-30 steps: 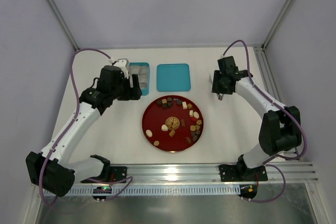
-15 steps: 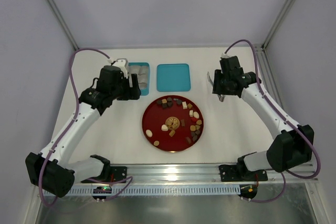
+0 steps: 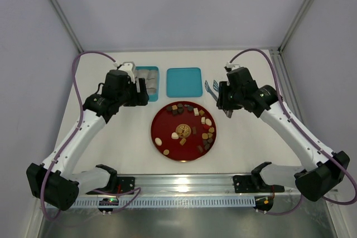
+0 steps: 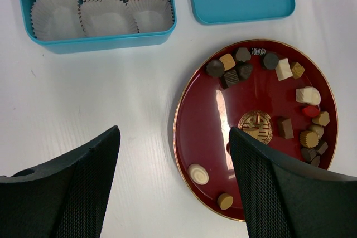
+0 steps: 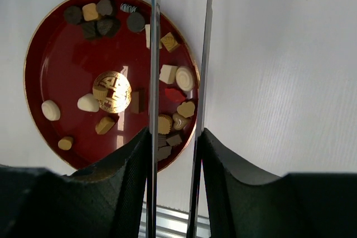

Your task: Pack the chocolate

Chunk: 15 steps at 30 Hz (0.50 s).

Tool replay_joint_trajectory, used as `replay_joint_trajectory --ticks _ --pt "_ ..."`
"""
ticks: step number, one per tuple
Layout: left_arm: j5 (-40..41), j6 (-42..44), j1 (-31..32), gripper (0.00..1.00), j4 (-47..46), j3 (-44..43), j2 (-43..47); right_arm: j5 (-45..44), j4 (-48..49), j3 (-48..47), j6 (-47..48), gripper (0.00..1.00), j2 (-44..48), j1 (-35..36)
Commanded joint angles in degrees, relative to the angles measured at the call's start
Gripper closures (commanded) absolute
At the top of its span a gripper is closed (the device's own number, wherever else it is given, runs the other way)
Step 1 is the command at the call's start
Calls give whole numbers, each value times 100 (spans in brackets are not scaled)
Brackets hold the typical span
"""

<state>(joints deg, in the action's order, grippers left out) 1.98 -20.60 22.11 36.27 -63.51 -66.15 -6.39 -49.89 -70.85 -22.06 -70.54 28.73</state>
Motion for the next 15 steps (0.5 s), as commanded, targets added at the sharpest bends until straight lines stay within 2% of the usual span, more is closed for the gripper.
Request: replay_joint_trajectory --ticks 1,11,15 --pt "110 39 -5 22 -112 22 129 68 -292 -289 -245 58 278 343" --pt "110 39 -5 22 -103 14 94 -2 -732 -157 -983 59 348 1678" --pt "110 38 -5 23 -103 31 85 -73 -847 -52 -1256 59 410 1987"
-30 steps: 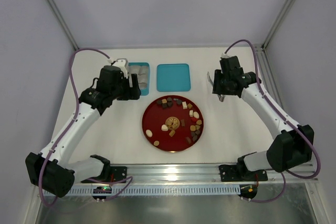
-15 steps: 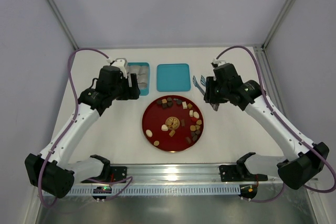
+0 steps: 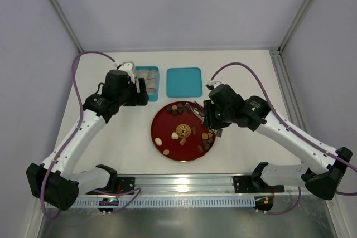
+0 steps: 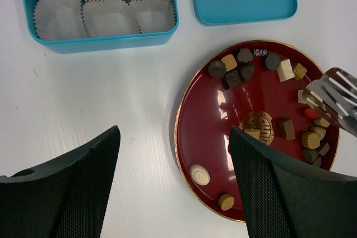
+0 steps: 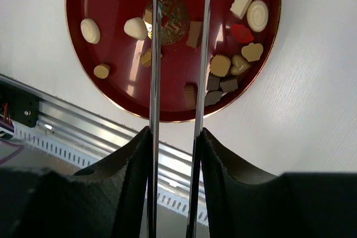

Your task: Pack the chocolate

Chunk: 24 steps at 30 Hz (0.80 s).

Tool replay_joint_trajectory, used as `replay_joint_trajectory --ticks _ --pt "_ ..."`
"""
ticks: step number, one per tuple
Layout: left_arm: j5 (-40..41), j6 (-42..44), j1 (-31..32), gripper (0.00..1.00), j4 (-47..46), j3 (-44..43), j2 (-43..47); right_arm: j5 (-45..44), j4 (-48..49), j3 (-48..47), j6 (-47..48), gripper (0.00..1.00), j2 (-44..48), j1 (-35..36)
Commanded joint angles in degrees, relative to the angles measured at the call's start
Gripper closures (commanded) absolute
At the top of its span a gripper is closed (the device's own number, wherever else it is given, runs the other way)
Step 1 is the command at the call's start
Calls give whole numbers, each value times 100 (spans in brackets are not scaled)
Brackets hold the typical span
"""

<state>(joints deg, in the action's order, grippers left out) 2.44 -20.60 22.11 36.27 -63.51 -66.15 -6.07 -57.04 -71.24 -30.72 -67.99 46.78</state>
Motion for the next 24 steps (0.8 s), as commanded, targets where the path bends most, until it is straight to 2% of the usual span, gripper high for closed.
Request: replay_joint_trajectory --ticks 1,9,24 --pt "55 39 -5 22 -103 22 76 -123 -185 22 -434 59 198 225" --pt "64 39 -5 22 -94 31 111 -202 -361 427 -1005 60 356 779" --pt "11 38 -5 22 -94 31 85 -220 -186 875 -1270 60 286 999"
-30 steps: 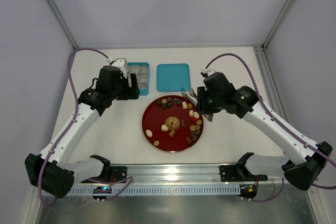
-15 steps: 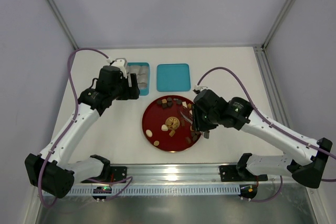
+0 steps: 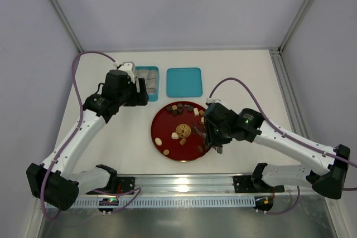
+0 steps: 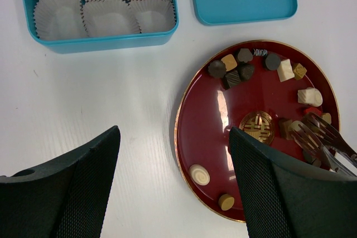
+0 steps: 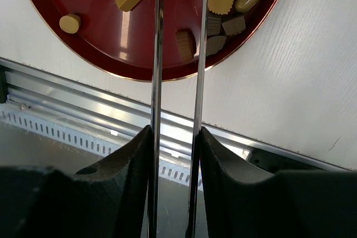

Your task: Pack the chocolate

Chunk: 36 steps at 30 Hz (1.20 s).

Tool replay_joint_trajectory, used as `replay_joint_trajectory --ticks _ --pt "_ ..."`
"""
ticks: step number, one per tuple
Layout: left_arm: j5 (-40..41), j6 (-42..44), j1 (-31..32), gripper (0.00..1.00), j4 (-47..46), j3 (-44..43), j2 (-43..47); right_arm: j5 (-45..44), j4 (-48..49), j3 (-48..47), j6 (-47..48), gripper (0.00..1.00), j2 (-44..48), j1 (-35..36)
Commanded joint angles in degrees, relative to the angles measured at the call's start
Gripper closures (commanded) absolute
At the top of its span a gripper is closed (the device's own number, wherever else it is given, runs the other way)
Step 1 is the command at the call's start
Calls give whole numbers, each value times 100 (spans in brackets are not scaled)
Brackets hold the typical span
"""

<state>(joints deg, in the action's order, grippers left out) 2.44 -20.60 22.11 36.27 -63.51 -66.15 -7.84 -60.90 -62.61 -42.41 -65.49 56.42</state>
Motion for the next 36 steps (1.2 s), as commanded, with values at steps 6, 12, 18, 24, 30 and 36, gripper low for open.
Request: replay_joint_trajectory --ticks 6,12,18,24,30,36 --pt "55 47 -5 23 -76 40 76 -34 334 161 -109 60 -86 97" --pt "55 47 -5 22 -68 40 67 -25 422 284 -144 61 -148 132" --pt "55 47 -5 23 -59 31 67 -51 448 302 -162 67 -183 150" --pt "55 47 -5 23 -68 31 102 -104 439 92 -48 77 -288 150" --pt "81 47 4 22 -59 14 146 -218 316 -804 523 84 -894 53" --pt "257 4 -5 23 -50 -74 260 18 526 -2069 1137 88 -1641 -420"
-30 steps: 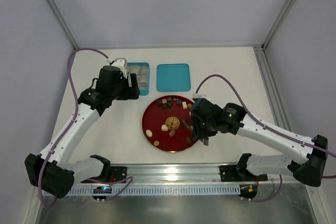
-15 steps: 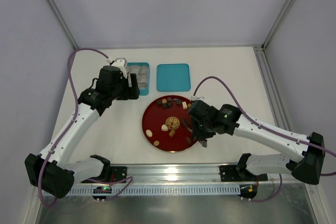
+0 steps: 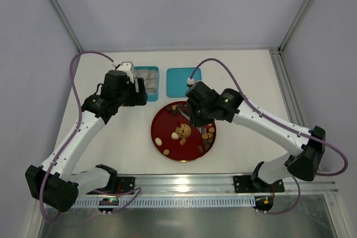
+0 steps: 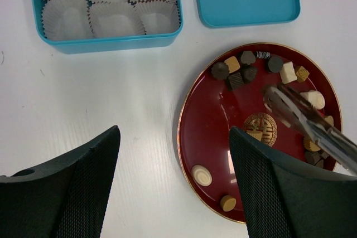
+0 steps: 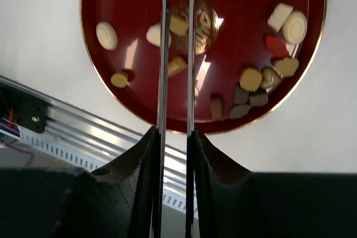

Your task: Pack the chocolate

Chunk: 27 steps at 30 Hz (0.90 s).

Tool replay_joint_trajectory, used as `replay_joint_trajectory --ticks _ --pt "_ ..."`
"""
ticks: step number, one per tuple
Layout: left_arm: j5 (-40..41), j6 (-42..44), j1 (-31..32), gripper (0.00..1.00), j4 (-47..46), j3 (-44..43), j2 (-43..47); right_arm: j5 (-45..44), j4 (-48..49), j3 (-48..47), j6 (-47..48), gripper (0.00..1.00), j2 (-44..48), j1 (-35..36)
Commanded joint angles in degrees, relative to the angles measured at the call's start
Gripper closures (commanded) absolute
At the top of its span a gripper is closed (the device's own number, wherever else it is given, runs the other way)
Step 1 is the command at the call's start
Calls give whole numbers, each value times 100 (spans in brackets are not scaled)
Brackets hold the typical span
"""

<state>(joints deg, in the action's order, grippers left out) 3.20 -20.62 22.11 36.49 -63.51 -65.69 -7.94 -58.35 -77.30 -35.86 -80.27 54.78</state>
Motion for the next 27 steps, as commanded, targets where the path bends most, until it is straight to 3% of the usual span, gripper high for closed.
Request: replay_joint_trajectory --ticks 1,7,14,18,27 --pt "216 -3 -5 23 -54 -118 241 99 341 -724 561 89 -260 -327" --pt "690 -91 -14 21 262 -749 452 478 886 -2147 1097 89 -1340 -916" --pt "1068 -117 -14 21 903 -1558 583 469 1351 -4203 1511 90 -2923 -1048" --pt "1156 -205 -14 20 1044 -1648 759 574 1799 -4635 1643 90 -3486 -1049" --pt "1218 -293 -14 20 1238 -1577 1128 970 3145 -4671 1872 90 -4110 -970"
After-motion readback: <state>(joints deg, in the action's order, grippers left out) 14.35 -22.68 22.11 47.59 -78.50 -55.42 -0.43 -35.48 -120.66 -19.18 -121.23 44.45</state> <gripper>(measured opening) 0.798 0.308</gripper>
